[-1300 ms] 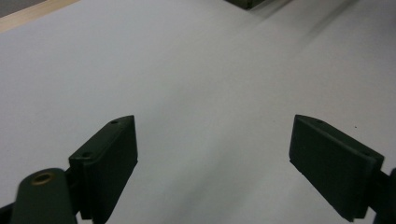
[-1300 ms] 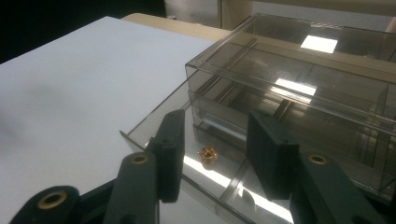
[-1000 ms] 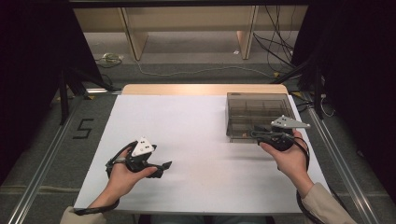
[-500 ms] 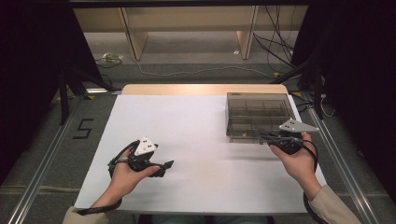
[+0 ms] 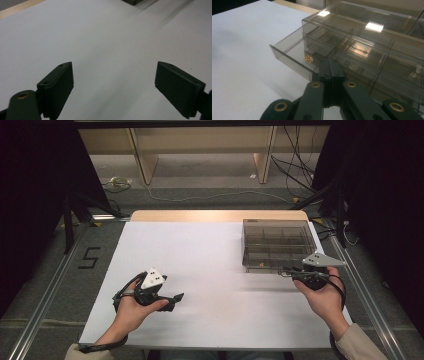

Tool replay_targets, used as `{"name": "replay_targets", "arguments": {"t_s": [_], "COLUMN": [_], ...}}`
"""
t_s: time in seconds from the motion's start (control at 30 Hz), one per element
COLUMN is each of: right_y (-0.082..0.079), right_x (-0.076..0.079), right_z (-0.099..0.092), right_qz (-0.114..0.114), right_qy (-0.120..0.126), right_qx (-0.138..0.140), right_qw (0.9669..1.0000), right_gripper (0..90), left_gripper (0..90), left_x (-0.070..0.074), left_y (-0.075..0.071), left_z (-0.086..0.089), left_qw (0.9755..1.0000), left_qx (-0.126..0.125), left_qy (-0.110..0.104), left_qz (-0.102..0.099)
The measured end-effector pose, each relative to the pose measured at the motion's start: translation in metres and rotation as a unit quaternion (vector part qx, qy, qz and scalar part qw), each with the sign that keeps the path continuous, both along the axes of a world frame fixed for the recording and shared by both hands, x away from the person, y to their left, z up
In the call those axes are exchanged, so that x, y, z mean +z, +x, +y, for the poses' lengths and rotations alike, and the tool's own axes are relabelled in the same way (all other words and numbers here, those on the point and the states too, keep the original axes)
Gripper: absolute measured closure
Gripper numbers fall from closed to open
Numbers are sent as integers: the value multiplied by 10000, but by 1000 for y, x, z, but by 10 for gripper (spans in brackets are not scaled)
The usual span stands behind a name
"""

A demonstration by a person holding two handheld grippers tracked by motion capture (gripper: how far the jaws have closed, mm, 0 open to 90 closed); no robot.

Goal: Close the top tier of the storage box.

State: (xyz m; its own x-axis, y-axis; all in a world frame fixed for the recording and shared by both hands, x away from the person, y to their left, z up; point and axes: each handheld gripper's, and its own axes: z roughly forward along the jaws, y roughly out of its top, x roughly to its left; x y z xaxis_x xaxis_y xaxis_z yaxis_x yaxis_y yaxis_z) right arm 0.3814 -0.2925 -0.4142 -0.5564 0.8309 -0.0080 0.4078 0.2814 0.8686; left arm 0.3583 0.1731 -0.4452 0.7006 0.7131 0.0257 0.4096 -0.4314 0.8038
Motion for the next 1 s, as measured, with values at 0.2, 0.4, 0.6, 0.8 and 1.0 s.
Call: {"name": "replay_targets", "arguments": {"t_s": [0.2,0.4,0.6,0.8,1.0], "right_y": [-4,-4,-4,-5,-6], "right_x": [-3,-8,-10,-10,-13], "right_z": [-4,-8,-9,-11,-16], "right_qz": [66,186,223,231,277], "right_qy": [-80,-226,-317,-354,-443], "right_qx": [-17,-47,-47,-78,-154], "right_qw": [9999,9996,9992,9991,9985], "right_gripper": [900,900,900,900,900], "left_gripper": [154,154,154,154,154], "left_x": [0,0,0,0,0], "left_y": [0,1,0,0,1], "left_z": [0,-2,-1,-1,-2], "left_qw": [10000,10000,10000,10000,10000], "left_qx": [8,-9,-6,-14,-26], "left_qy": [-1,13,1,4,13], "left_qz": [-21,-4,-10,-9,-5]}}
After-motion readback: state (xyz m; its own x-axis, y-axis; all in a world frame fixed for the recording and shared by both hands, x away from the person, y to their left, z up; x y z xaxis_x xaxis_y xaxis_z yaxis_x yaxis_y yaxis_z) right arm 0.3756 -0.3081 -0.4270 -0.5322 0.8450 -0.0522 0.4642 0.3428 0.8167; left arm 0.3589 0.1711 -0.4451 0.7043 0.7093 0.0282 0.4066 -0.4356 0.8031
